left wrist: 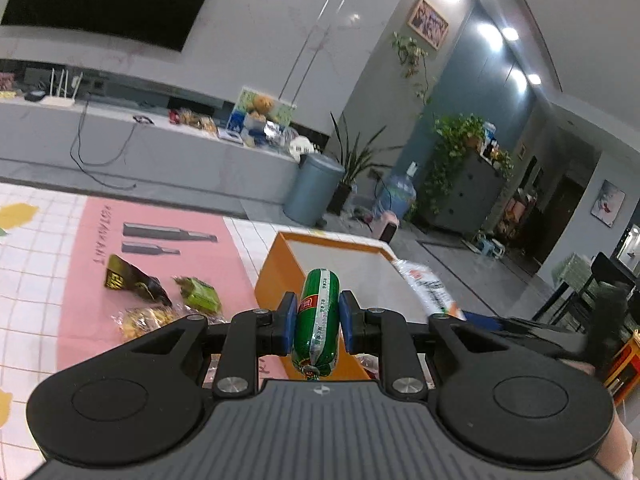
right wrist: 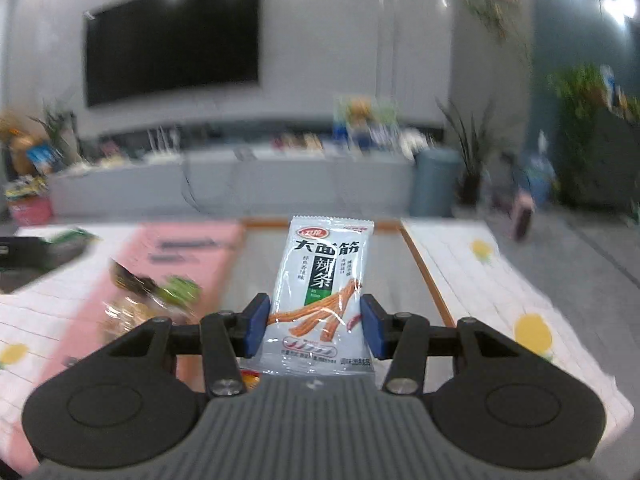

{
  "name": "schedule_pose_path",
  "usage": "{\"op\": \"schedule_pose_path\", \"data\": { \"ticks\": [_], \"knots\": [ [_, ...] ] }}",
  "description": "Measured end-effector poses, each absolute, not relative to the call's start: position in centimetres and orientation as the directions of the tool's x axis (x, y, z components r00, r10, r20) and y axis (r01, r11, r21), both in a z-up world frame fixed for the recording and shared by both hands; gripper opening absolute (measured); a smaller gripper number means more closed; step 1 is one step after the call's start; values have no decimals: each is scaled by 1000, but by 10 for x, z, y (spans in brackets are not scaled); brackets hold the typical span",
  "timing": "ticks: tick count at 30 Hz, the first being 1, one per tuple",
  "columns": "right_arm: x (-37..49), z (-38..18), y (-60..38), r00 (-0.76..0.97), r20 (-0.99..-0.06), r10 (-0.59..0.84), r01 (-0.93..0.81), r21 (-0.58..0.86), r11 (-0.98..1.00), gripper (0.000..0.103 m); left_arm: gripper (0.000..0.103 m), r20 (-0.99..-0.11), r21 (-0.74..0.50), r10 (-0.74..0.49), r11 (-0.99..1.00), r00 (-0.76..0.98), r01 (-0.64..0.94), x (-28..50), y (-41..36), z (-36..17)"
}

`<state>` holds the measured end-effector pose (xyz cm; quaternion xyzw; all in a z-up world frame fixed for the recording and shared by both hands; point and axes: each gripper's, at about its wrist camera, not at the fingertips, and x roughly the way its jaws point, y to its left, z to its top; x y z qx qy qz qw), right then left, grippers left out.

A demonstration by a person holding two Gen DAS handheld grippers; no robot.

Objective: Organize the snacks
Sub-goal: 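Carry the spicy strip packet into the orange box and open the right gripper, then lower the green sausage into the orange box and open the left gripper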

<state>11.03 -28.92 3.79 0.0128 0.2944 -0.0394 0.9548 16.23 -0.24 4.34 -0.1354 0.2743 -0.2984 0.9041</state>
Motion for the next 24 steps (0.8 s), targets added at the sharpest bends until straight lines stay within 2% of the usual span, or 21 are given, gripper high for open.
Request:
{"op": "schedule_pose_path", "data": {
  "ticks": [4,7,13,14,15,16,17,24],
  "knots": [
    [149,20,-308,757,-651,-47,99,43,994,48,25,-431,-421,-627,776,649,470,171,-9,33],
    [177,11,-306,703,-708,-65,82,-10,997,48,25,-442,-412,-629,776,640,477,174,-13,29],
    [215,5,-309,660,-746,-94,84,-51,995,50,25,-462,-377,-619,786,635,491,170,-12,23],
    [219,2,-308,653,-750,-105,94,-58,994,52,25,-467,-374,-616,788,634,490,169,-12,23],
    [217,2,-308,651,-751,-111,101,-59,993,64,25,-469,-372,-615,789,634,489,169,-12,23],
    [216,1,-308,654,-748,-114,107,-57,993,80,25,-469,-370,-613,790,636,489,169,-11,23],
    [211,3,-308,672,-732,-110,107,-52,993,84,25,-470,-367,-612,791,636,490,168,-11,23],
    [156,24,-324,750,-659,-45,151,104,983,85,25,-471,-370,-627,779,621,506,151,-24,31]
  ]
}}
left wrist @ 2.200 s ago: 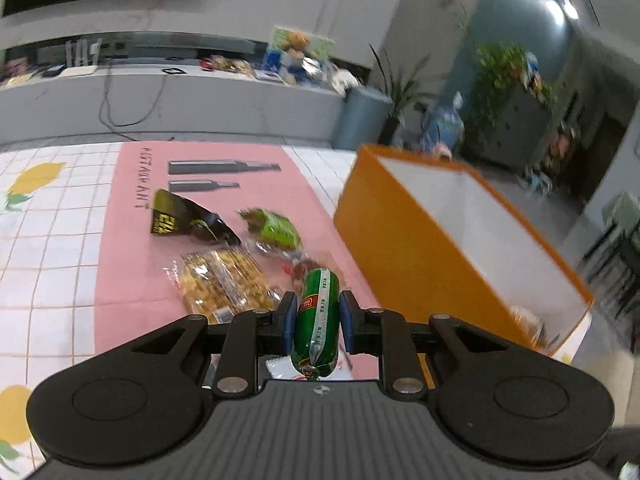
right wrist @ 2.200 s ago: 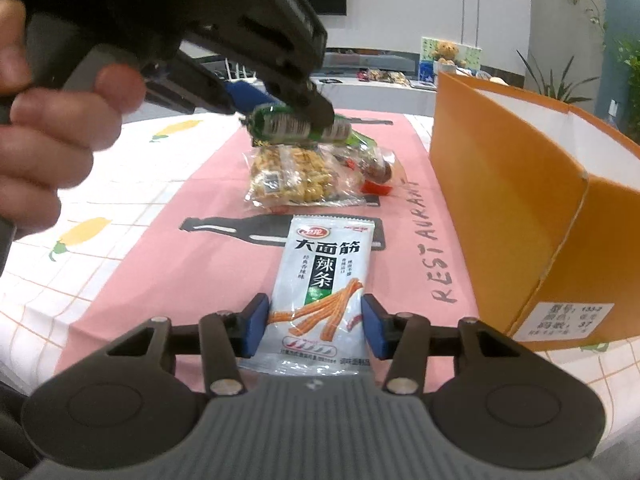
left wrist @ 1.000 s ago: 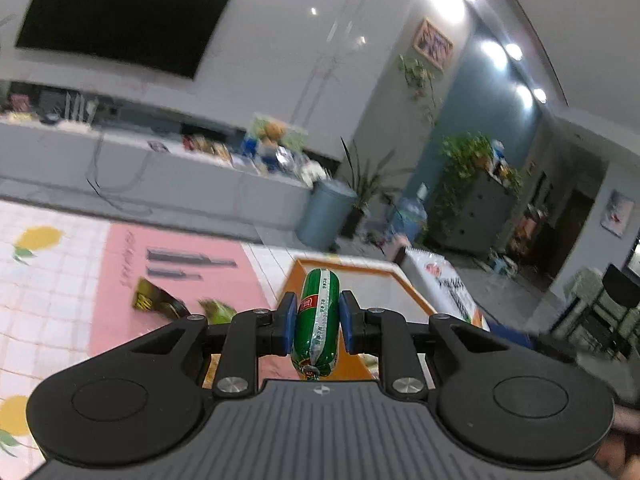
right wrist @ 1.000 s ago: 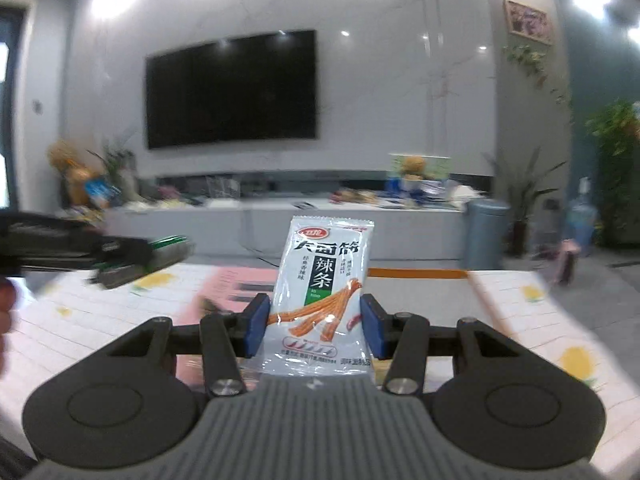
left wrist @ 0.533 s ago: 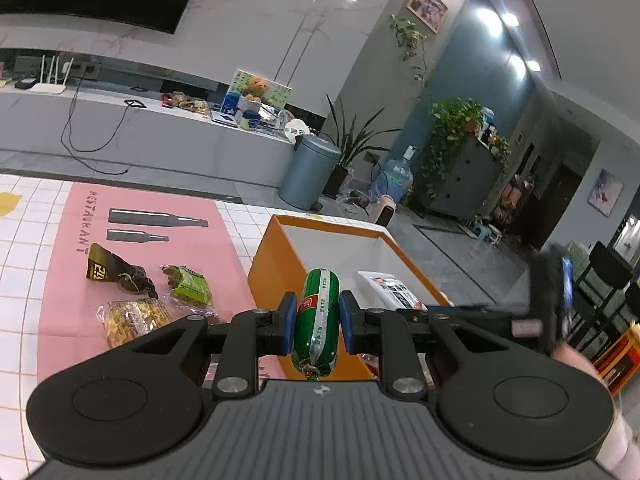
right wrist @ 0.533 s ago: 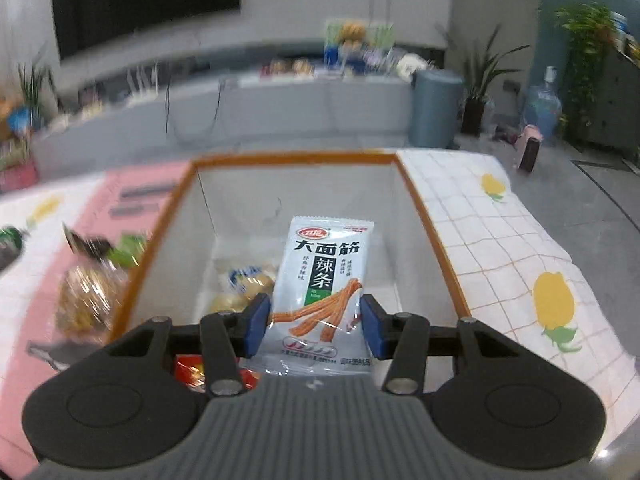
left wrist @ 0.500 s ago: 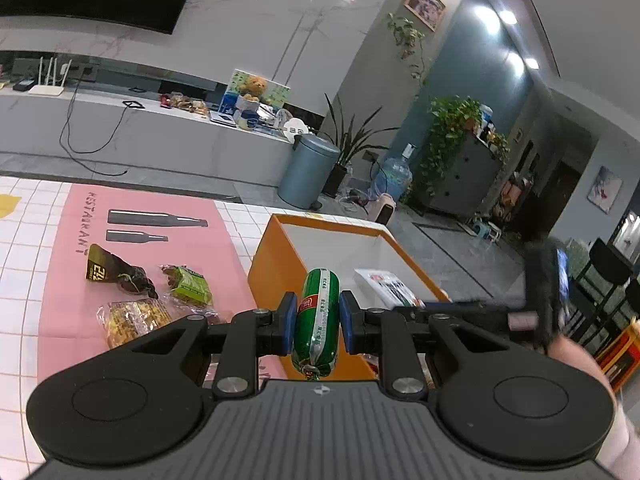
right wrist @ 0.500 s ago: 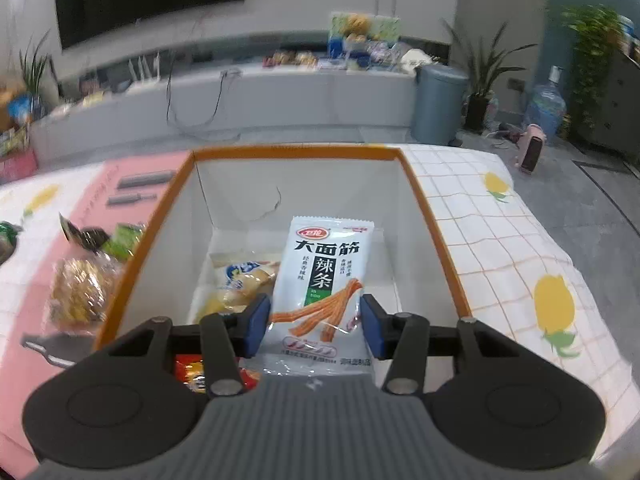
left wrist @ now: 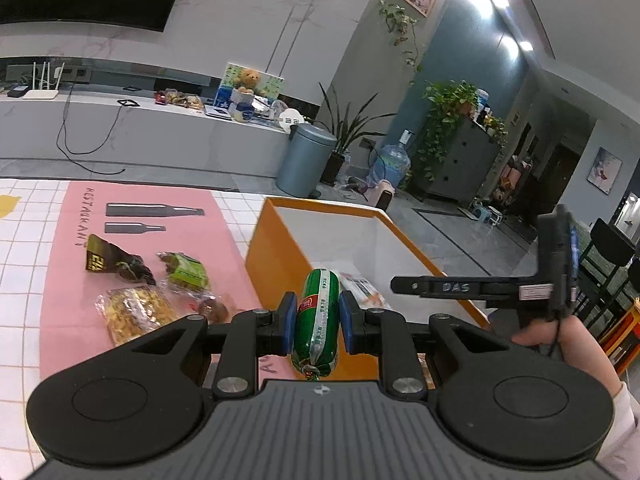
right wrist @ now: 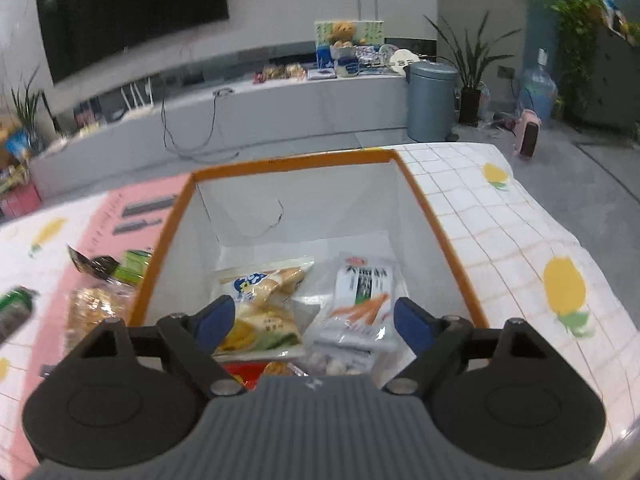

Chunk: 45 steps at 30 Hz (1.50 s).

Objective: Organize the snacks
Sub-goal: 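Lower the green sausage into the orange box and open the left gripper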

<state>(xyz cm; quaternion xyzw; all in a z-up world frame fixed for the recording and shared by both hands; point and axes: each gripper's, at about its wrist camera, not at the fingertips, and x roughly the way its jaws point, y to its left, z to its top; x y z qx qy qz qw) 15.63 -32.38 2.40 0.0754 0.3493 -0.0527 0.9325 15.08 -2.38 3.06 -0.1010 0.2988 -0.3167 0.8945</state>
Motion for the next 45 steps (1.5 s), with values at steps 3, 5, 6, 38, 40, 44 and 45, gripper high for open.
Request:
{"op": "schedule_pose_path", "data": {
  "ticks": [3,5,6,38,40,44,45],
  "knots": [
    [136,31,-337,778,-627,-43,192,172,966,85,25,-462,-368,-641,767,613,525,143,-38,36],
    [125,35,-342,790,-610,-53,224,207,952,85,25,-462,-362,-647,762,607,537,140,-51,40],
    [121,37,-344,796,-602,-63,236,213,948,85,25,-460,-363,-651,759,604,541,139,-58,42],
    [70,59,-391,836,-528,-149,330,267,906,85,37,-702,-240,-541,792,464,561,187,-266,-31],
    [73,58,-388,826,-535,-178,331,205,921,85,66,-699,-243,-530,808,481,537,187,-265,-31],
    [69,58,-393,819,-537,-204,360,203,911,84,70,-671,-297,-559,805,487,514,185,-257,-24],
    [68,59,-394,822,-532,-204,359,205,911,84,70,-674,-301,-555,808,486,506,185,-256,-22]
  ]
}}
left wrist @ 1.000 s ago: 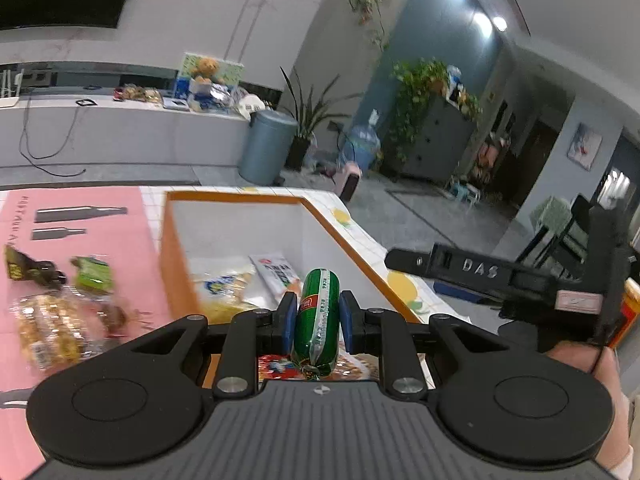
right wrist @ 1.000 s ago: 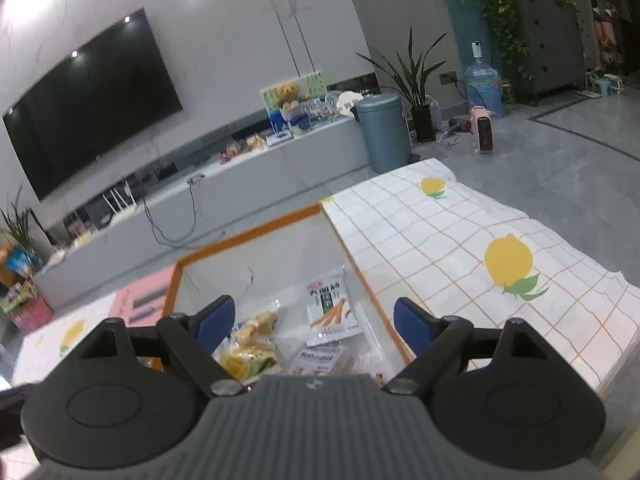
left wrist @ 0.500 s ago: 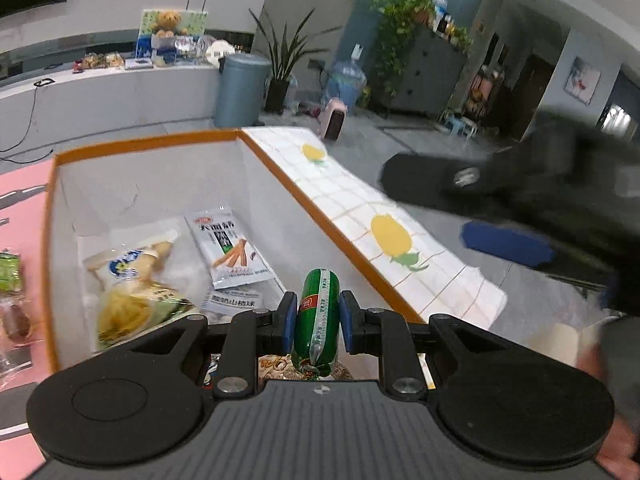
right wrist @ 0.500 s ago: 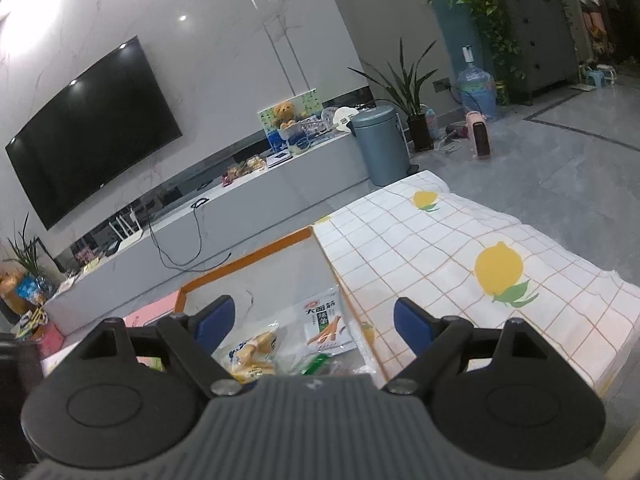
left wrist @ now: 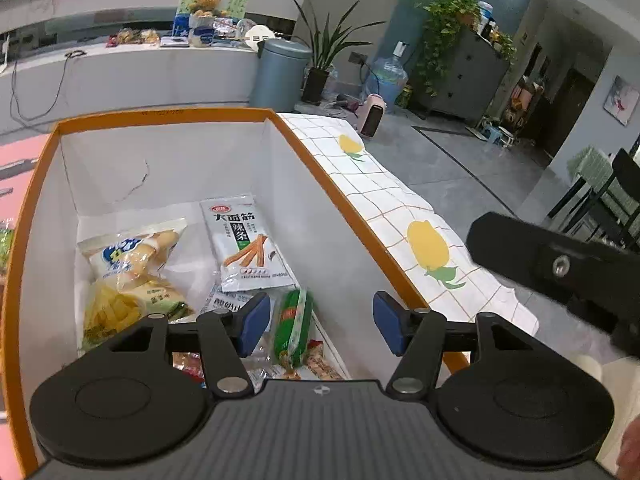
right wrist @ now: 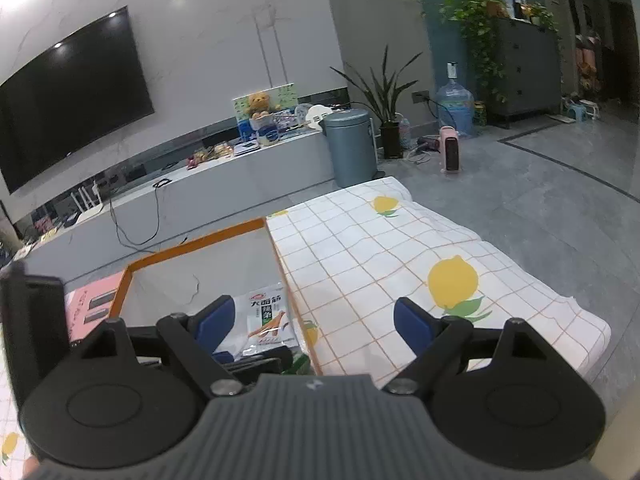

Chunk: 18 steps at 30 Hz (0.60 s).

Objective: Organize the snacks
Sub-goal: 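Lower the green sausage into the orange box and open the left gripper, then move both grippers back over the remaining snack pile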

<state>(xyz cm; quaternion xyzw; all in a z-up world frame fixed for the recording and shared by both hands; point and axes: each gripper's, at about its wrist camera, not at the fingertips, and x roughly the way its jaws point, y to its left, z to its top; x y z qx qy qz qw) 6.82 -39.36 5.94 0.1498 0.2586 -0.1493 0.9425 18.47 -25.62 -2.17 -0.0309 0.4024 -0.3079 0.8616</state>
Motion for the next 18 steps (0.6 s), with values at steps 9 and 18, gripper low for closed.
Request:
{"op": "schedule_pose_path", "data": {
  "ticks": [9,18],
  "knots": [
    [73,58,-384,820,-540,-190,344,199,918,84,70,-679,-252,-490,855,547,453,171,-213,10],
    [76,57,-378,828,-530,-180,320,185,929,84,70,-659,-233,-411,908,630,349,151,-139,48]
  ]
}}
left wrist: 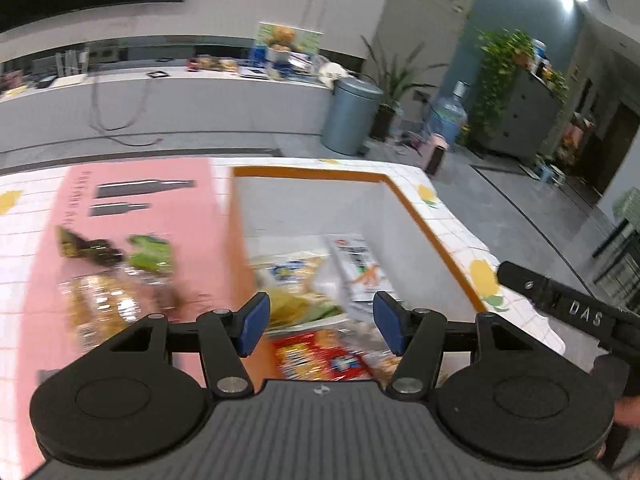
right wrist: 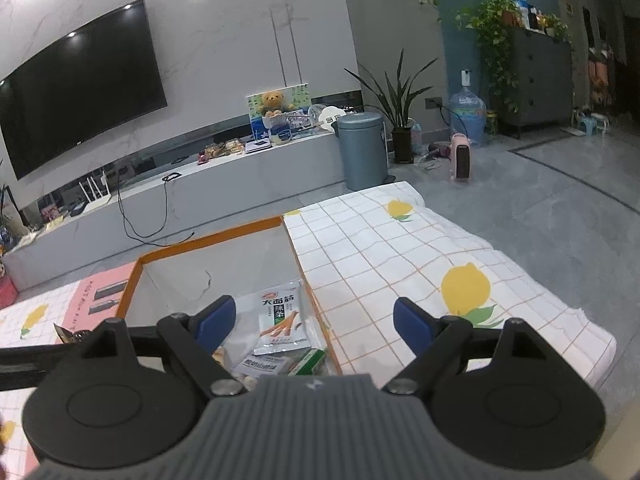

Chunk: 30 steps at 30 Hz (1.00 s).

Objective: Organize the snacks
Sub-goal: 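Move both grippers back over the remaining snack pile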

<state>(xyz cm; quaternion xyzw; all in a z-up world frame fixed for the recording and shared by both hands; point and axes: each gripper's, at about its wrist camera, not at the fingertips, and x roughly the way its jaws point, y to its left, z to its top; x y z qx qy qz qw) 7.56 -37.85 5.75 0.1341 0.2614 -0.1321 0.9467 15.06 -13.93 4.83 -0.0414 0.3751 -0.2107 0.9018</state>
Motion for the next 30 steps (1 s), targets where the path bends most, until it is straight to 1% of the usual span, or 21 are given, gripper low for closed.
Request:
{"op": "schedule_pose_path", "data": {
  "ticks": [6,8,14,18,21,25,27,30],
  "knots": [
    [81,60,-357,850,-506,-147,280,198,939,84,70,-655,-226,-354,935,667,274,135,-94,59],
    [82,61,-342,865,-490,-107,233,204,951,84,70,-650,-237,-345,938,677,251,129,-79,61],
    [84,67,-280,917,-396,56,35,220,975,84,70,-643,-231,-282,958,712,170,120,-30,62],
    [88,62,-242,921,-373,116,-36,213,976,84,70,-645,-253,-251,961,722,108,116,3,56],
    [89,54,-221,919,-359,165,-84,230,969,84,71,-650,-243,-220,967,728,75,117,19,49],
    [94,39,-197,903,-368,221,-129,259,957,84,71,-646,-226,-195,972,738,60,122,39,40],
    [97,30,-182,891,-388,235,-150,237,960,84,71,-629,-232,-187,972,754,47,122,48,35],
    [104,19,-162,879,-411,241,-179,182,967,84,71,-633,-253,-186,967,751,27,131,59,25]
  ]
}}
